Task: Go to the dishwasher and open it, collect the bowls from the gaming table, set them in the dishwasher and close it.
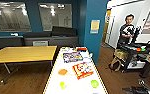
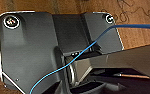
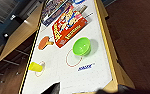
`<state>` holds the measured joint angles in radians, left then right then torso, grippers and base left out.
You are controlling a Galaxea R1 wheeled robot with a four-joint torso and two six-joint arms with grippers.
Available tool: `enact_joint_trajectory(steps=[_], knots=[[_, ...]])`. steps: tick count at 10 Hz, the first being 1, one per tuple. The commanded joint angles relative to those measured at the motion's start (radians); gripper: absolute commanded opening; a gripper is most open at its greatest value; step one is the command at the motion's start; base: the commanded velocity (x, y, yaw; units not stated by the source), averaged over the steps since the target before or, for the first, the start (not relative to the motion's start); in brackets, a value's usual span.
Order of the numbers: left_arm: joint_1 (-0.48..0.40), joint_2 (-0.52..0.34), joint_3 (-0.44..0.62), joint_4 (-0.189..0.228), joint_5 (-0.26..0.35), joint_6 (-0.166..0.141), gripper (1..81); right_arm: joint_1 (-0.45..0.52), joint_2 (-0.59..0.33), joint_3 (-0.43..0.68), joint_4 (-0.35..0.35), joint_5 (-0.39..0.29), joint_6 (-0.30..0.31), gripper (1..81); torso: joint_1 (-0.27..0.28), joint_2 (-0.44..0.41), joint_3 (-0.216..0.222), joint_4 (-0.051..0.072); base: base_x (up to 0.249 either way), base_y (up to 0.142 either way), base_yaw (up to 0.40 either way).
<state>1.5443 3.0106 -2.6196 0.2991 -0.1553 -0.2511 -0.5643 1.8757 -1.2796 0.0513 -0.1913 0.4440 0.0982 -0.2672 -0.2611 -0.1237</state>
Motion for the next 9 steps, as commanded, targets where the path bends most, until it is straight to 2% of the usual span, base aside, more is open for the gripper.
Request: enact_joint_trajectory(steps=[1, 3, 5, 7, 9], knots=[[-0.034, -0.005, 0.004, -0.002, 0.045, -0.004, 81.1, 0.143, 0.108, -0.116, 0.012, -0.079, 0.025, 81.1, 0.0, 0.0, 0.0, 0.0, 0.0, 0.0, 0.0], [-0.036, -0.005, 0.004, -0.002, 0.045, -0.004, 81.1, 0.164, 0.173, -0.182, 0.013, -0.108, 0.03, 81.1, 0.0, 0.0, 0.0, 0.0, 0.0, 0.0, 0.0], [-0.039, -0.005, 0.004, -0.002, 0.045, -0.005, 81.1, 0.192, 0.185, -0.231, 0.012, -0.109, 0.08, 81.1, 0.0, 0.0, 0.0, 0.0, 0.0, 0.0, 0.0], [-0.045, -0.005, 0.004, 0.0, 0.051, -0.005, 81.1, 0.232, 0.194, -0.305, 0.009, -0.103, 0.163, 81.1, 0.0, 0.001, -0.001, 0.0, 0.0, 0.0, 0.0], [-0.049, -0.005, 0.004, -0.002, 0.056, -0.005, 81.1, 0.264, 0.234, -0.373, 0.01, -0.111, 0.18, 81.1, 0.0, 0.001, -0.001, 0.0, 0.0, 0.0, 0.0]])
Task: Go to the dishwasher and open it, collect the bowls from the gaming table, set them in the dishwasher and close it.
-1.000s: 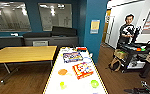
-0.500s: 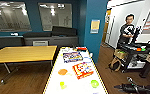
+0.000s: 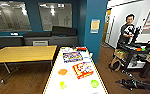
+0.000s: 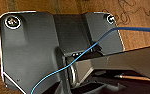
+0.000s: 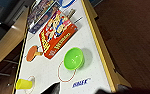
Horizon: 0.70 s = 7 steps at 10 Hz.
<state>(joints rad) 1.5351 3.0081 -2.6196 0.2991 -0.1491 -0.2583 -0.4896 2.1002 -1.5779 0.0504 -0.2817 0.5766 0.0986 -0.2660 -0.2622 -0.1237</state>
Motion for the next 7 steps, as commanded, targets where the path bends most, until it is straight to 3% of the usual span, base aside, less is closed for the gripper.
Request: enact_joint_trajectory(steps=[1, 7], knots=[[-0.042, -0.003, 0.004, -0.002, 0.049, 0.002, 81.1, 0.19, 0.04, -0.111, 0.014, -0.022, 0.051, 81.1, 0.0, 0.0, 0.0, 0.0, 0.0, 0.0, 0.0], [-0.049, -0.01, -0.001, -0.003, 0.049, 0.001, 81.1, 0.208, 0.189, -0.244, 0.016, -0.025, 0.051, 81.1, 0.001, 0.001, -0.134, 0.0, 0.0, 0.0, 0.0]])
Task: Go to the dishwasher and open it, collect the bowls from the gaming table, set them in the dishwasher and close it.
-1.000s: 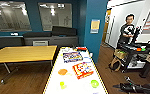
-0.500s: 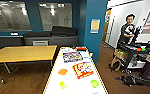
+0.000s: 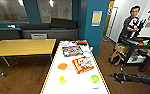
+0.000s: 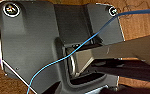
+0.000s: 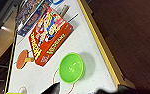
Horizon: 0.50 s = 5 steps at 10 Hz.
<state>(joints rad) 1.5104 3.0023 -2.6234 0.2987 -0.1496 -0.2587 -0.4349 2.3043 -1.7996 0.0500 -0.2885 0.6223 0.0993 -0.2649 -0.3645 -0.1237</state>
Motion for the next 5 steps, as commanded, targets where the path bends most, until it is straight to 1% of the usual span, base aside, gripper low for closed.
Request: enact_joint_trajectory(steps=[1, 3, 4, 5], knots=[[-0.025, -0.006, 0.003, -0.003, 0.05, 0.001, 81.1, 0.159, -0.003, -0.032, 0.016, -0.018, 0.005, 81.1, 0.0, 0.0, -0.057, 0.0, 0.0, 0.0, 0.0], [-0.025, -0.009, 0.003, -0.003, 0.05, 0.001, 81.1, 0.172, 0.014, -0.049, 0.017, -0.017, 0.007, 81.1, 0.0, 0.0, -0.099, 0.0, 0.0, 0.0, 0.0], [-0.025, -0.009, 0.003, -0.003, 0.05, 0.001, 81.1, 0.179, 0.019, -0.05, 0.016, -0.018, 0.013, 81.1, 0.001, 0.0, -0.064, 0.0, 0.0, 0.0, 0.0], [-0.025, -0.009, 0.003, -0.003, 0.05, 0.001, 81.1, 0.196, 0.022, -0.052, 0.016, -0.018, 0.023, 81.1, 0.001, 0.001, -0.077, 0.0, 0.0, 0.0, 0.0]])
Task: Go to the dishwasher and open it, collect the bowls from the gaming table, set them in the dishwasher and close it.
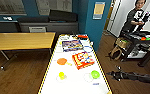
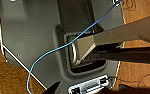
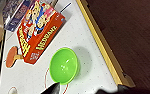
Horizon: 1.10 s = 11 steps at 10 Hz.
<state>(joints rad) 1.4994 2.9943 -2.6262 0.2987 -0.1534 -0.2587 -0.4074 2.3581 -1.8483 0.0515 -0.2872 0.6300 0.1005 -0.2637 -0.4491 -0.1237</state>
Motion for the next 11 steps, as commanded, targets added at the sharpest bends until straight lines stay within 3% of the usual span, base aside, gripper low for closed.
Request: enact_joint_trajectory(steps=[1, 4, 11], knots=[[-0.014, -0.001, 0.006, -0.004, 0.054, 0.001, 81.1, 0.182, -0.024, -0.009, 0.013, -0.016, 0.02, 81.1, 0.0, 0.0, 0.001, 0.0, 0.0, 0.0, 0.0], [-0.014, -0.006, 0.006, -0.004, 0.055, -0.001, 81.1, 0.215, 0.035, -0.086, 0.013, -0.02, 0.019, 81.1, 0.0, 0.0, 0.0, 0.0, 0.0, 0.0, 0.0], [-0.02, -0.009, 0.006, -0.004, 0.057, -0.001, 81.1, 0.187, 0.21, -0.288, 0.004, -0.018, 0.017, 81.1, 0.0, 0.001, -0.001, 0.0, 0.0, 0.0, 0.0]])
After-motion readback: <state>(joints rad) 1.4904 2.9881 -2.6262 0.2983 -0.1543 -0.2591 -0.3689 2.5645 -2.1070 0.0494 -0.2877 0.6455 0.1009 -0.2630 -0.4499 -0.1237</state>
